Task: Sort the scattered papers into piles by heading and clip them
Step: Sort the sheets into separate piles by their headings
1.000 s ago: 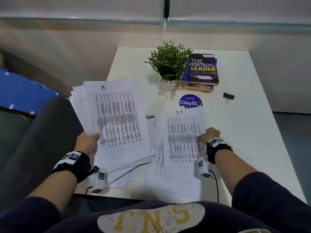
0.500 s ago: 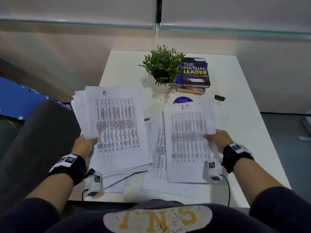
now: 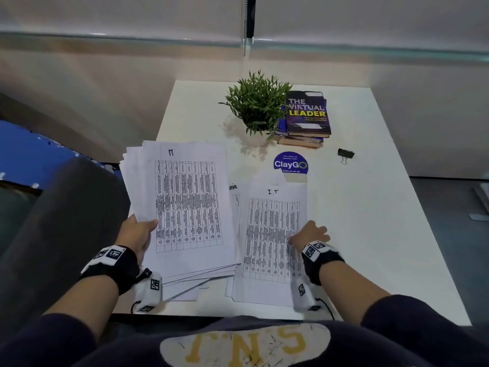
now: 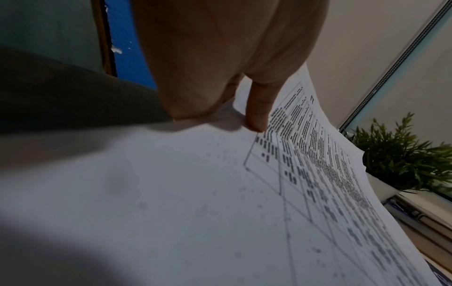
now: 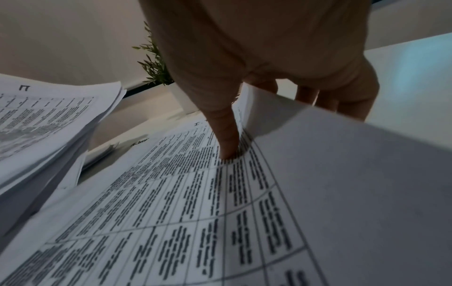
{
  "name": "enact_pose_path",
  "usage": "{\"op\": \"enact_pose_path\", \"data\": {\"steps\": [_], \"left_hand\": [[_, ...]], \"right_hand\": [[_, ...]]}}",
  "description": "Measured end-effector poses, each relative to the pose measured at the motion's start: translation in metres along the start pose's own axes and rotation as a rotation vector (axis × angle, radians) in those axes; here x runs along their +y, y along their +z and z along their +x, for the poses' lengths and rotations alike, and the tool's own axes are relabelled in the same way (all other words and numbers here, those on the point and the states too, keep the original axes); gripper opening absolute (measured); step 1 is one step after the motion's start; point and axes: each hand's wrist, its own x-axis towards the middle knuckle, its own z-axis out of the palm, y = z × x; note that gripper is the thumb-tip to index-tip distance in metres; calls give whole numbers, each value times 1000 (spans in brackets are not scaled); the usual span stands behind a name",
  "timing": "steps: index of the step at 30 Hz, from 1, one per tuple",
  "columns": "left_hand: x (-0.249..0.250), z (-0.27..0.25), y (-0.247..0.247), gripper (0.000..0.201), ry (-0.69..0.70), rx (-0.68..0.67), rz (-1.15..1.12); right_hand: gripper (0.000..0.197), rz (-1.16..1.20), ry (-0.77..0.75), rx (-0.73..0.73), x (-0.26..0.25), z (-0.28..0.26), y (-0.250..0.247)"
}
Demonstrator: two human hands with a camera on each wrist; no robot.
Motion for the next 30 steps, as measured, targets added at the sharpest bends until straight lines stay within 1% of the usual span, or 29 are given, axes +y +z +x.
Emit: {"op": "enact_pose_path", "data": {"steps": [2,4,7,9,11,13,14,15,16,19,20,21,24,27,28,29,30], "left_hand": [[-3,2,-2,22,-5,-3,3],[-5,2,-2,28,-9,-12,-2],[-6,0,3,29,12,-16,-2],[-5,-3,7,34,33,-3,-10],[-3,-3,10,34,47,5,0],[0,-1,10,33,48,-3,4],[1,2,9,34,49,-8,1],[3,3,8,36,46,-14,1],[4,4,7,39,42,-22,-3],[10,7,4,40,49,-24,-13],[11,8,3,41,54,-19,-15],[13,8,2,42,58,-16,-15],[14,7,0,47,64,-31,-13],[11,5,-2,45,59,-38,-11],[10,4,-2,44,53,-35,-8],[9,4,-2,42,48,-32,-3],[7,5,-2,41,41,-28,-1]], "right_hand": [[68,43,10,6,-1,1,1],[67,54,-3,50,0,0,3],[56,64,-101,150,0,-3,7],[51,153,-169,174,1,-3,12],[55,306,-196,159,4,-4,15],[67,458,-230,101,8,-7,12],[71,505,-246,73,9,-8,7],[71,526,-268,56,10,-10,0],[64,507,-293,52,9,-10,-9],[19,306,-413,18,2,-11,-41],[9,289,-445,-13,-2,-9,-50],[4,304,-469,-44,-6,-9,-59],[18,336,-518,-41,-23,-1,-74],[22,187,-543,-14,-43,11,-67],[24,104,-515,3,-48,17,-60],[33,19,-463,27,-51,21,-53],[46,-56,-390,44,-53,24,-45]]}}
